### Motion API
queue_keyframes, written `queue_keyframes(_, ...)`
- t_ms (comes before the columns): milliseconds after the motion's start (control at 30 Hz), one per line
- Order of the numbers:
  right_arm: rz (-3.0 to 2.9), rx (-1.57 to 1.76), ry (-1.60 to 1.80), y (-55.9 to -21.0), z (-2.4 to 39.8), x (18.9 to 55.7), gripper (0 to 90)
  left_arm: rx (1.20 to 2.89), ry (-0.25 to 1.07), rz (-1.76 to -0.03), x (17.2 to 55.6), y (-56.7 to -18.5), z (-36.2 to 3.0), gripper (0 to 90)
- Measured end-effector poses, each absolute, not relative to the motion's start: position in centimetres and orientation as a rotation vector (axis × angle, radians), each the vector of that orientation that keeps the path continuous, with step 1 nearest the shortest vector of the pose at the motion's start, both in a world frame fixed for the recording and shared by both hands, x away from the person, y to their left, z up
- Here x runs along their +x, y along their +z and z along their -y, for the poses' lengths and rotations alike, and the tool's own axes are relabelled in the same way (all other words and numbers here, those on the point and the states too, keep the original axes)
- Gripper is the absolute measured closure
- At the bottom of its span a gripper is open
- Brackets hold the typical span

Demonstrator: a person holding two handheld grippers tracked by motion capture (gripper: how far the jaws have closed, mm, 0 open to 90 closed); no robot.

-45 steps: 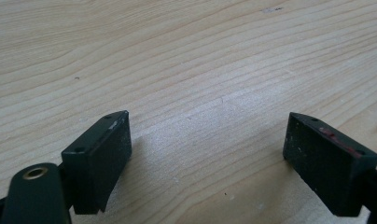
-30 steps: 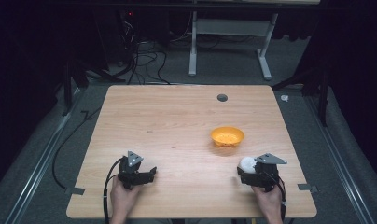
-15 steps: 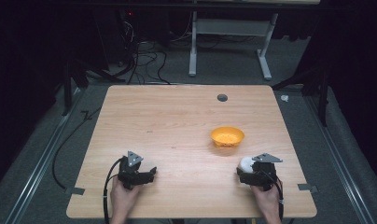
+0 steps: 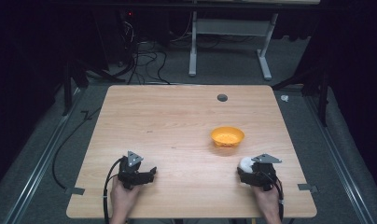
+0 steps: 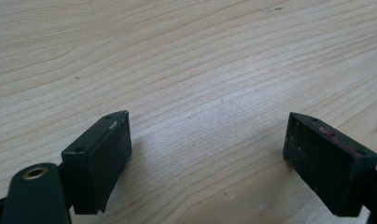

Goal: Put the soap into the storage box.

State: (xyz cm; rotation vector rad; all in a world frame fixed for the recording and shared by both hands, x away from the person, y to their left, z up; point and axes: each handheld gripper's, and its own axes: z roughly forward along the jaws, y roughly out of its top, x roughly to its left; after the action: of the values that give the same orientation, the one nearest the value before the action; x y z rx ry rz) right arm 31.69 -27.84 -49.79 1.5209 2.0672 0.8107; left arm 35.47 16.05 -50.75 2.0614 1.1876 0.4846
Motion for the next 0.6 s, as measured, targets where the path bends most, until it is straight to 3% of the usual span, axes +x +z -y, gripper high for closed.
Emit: queue_keyframes(600,-2.047,1.531,0.846,-48.7,28.2,31.5,24.3,2.062,0.485,-1.187,35.5,-50.8,-16.1,15.7)
